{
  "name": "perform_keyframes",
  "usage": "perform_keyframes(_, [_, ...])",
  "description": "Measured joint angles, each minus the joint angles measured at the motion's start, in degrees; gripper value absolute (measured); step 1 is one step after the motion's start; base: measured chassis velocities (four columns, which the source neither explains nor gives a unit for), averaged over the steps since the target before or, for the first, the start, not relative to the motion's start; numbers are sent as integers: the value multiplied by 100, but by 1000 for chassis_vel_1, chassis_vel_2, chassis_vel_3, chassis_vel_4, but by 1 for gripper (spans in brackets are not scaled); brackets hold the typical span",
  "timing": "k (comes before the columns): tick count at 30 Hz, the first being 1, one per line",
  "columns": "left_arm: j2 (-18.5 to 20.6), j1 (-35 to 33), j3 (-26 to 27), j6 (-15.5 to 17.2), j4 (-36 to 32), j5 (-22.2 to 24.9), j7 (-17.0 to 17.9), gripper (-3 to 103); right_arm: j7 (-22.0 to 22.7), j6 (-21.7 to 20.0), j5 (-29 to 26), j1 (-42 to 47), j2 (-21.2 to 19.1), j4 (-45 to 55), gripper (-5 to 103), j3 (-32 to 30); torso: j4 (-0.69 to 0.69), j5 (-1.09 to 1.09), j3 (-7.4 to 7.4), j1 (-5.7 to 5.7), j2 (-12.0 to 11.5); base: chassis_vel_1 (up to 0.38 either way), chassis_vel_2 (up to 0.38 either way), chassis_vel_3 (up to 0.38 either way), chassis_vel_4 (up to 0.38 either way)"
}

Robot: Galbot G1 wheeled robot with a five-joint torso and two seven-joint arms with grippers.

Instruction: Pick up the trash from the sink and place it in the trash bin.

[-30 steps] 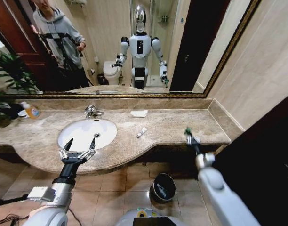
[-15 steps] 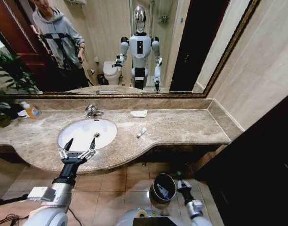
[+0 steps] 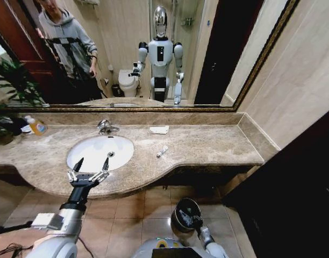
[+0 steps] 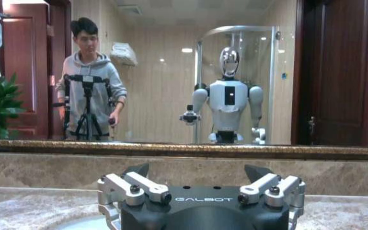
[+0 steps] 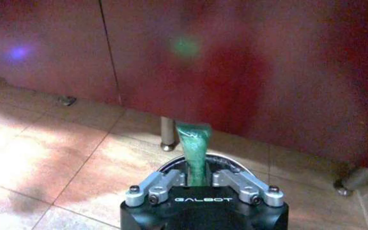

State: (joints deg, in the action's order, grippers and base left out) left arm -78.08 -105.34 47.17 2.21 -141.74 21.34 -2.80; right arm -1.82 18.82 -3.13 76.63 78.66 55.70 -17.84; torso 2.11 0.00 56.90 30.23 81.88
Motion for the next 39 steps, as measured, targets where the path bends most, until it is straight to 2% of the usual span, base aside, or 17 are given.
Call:
perform_keyframes(5, [0,0,0,0,0,0,0,100,30,41,-36,18,20,19,32,-30,0,0,0,0,0,0,0,0,0])
perform_keyframes(8, [0,0,0,0,0,0,0,100,83,77,-66,104,-17,213,48,-69,0,1,0,0,0,0,0,0,0])
perform_keyframes(12, [0,0,0,0,0,0,0,100,195,137,-91,313,-101,621,59,-153,0,0,0,0,0,0,0,0,0])
perform_keyframes(13, [0,0,0,0,0,0,0,100,364,290,-30,439,-127,847,65,-216,0,0,0,0,0,0,0,0,0])
perform_keyframes(14, [0,0,0,0,0,0,0,100,843,606,198,646,-154,1161,70,-313,1,1,0,0,0,0,0,0,0])
perform_keyframes(15, [0,0,0,0,0,0,0,100,843,606,198,646,-154,1161,70,-313,1,1,0,0,0,0,0,0,0])
perform_keyframes(18, [0,0,0,0,0,0,0,100,2112,1053,464,1355,-114,2022,86,-809,0,-1,0,0,0,0,0,0,0])
perform_keyframes(19, [0,0,0,0,0,0,0,100,2112,1053,464,1355,-114,2022,86,-809,0,-1,0,0,0,0,0,0,0])
perform_keyframes(23, [0,0,0,0,0,0,-1,100,2790,1503,478,2126,46,3173,99,-1692,-2,-2,0,-2,0,0,0,0,0])
perform_keyframes(26, [0,-1,0,0,0,0,-1,100,2855,1547,360,2270,92,3822,100,-2060,-1,-1,0,-2,1,0,0,0,0])
perform_keyframes(29, [0,0,0,0,0,0,0,100,2471,1460,101,2275,229,4923,100,-2498,0,-3,-1,-1,0,0,0,0,0])
perform_keyframes(31, [0,0,0,0,0,0,0,100,2270,1357,13,2249,235,5237,100,-2530,-1,-2,0,-1,1,0,0,0,0])
perform_keyframes(32, [0,-1,0,0,0,0,0,100,1799,1046,-149,2147,204,5765,100,-2453,0,-2,0,-1,0,0,0,0,0])
perform_keyframes(33, [0,-1,0,0,0,0,0,100,1799,1046,-149,2147,204,5765,100,-2453,0,-2,0,-1,0,0,0,0,0])
perform_keyframes(34, [0,0,0,0,0,0,0,100,1424,762,-276,2077,140,6017,100,-2326,0,0,0,-1,0,0,0,0,0])
perform_keyframes(35, [0,-1,0,0,0,0,0,100,617,-25,-432,1723,-181,6293,100,-1942,1,-1,0,-1,0,0,0,0,0])
perform_keyframes(39, [0,-1,0,0,0,0,0,100,113,-536,-243,1167,-648,6295,100,-1525,1,0,0,0,0,0,0,0,0])
